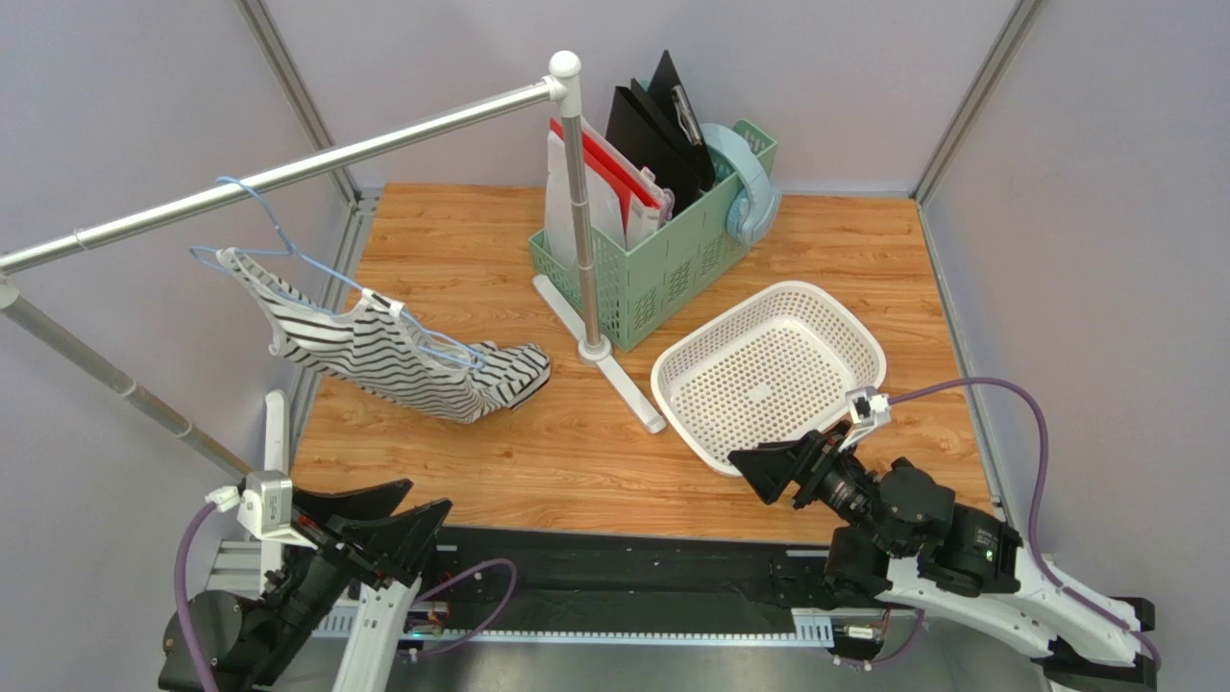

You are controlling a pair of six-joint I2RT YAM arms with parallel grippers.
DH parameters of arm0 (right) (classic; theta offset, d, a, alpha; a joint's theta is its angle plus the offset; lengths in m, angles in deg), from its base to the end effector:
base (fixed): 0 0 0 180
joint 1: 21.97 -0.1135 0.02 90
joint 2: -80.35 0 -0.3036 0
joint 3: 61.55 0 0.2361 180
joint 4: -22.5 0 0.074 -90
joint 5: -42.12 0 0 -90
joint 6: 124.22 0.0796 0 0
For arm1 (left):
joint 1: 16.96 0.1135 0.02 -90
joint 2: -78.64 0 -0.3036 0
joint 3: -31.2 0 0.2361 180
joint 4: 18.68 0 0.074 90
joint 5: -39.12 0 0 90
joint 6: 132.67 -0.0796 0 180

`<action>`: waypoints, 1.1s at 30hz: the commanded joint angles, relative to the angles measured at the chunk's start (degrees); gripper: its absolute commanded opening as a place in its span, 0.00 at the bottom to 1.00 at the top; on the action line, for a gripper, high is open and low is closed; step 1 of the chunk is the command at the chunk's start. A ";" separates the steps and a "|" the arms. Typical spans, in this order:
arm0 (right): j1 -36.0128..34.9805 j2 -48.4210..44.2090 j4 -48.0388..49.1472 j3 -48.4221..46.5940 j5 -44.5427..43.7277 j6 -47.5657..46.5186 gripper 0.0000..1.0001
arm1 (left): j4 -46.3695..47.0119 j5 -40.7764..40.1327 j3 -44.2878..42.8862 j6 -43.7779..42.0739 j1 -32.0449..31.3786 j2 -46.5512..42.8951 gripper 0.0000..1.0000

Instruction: Remove the tank top from the hanger

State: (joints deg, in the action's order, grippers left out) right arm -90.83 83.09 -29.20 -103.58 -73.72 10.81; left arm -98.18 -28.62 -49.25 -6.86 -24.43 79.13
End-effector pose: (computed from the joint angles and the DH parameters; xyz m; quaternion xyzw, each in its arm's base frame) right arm 0.0474 0.0264 0.2462 -0.0198 0.7722 0.4168 0.4791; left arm -0.0979 -0.0176 0.3498 -0.0363 0.7035 -0.3832 0.5974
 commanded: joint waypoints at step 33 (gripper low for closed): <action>-0.31 23.53 10.51 -7.93 14.50 -11.46 0.80 | 5.34 -28.33 -17.75 -1.36 -0.01 23.49 0.81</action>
State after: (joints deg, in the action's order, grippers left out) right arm -90.83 104.53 -23.01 -108.34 -63.30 1.90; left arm -96.17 -52.07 -63.18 -6.01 -24.43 96.37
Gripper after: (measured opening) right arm 0.800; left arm 0.817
